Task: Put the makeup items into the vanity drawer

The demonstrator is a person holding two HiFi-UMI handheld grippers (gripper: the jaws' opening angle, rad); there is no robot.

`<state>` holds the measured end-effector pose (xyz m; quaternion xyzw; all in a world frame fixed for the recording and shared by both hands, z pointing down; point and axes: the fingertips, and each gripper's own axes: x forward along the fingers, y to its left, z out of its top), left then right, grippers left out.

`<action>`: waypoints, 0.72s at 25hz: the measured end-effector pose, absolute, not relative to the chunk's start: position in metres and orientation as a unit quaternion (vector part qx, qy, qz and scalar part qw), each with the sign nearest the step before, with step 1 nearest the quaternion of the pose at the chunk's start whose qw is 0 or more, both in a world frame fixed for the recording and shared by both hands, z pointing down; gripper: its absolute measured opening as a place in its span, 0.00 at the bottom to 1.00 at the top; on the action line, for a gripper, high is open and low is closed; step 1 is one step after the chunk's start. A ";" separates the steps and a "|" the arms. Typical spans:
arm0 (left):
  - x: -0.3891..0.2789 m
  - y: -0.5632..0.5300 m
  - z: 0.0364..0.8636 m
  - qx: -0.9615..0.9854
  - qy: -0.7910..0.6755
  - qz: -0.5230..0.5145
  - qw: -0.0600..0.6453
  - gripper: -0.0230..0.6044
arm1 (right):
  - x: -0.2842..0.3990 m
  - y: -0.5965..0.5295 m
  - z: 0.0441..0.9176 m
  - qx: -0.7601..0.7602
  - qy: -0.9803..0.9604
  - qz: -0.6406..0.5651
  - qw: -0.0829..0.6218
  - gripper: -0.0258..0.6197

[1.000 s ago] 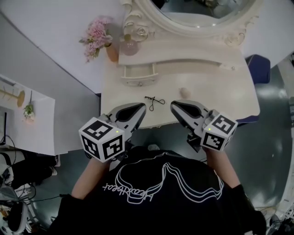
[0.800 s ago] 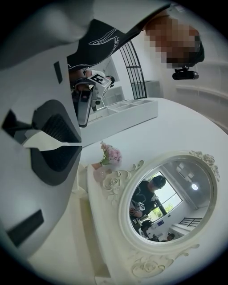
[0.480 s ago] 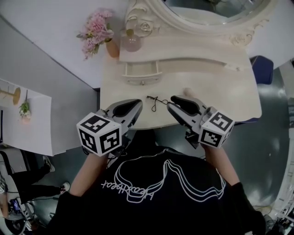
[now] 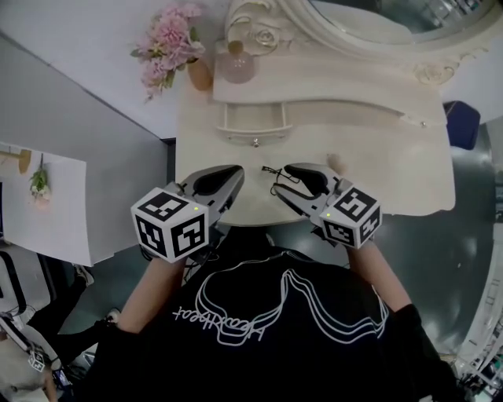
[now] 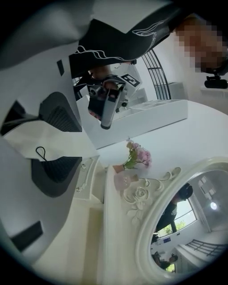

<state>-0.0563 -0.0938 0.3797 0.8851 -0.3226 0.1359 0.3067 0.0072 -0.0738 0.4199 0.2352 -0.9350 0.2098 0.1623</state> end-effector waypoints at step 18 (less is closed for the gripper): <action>-0.083 -0.104 0.425 0.854 -0.346 0.149 0.358 0.04 | -0.015 -0.097 0.507 0.196 -0.911 0.210 0.296 0.29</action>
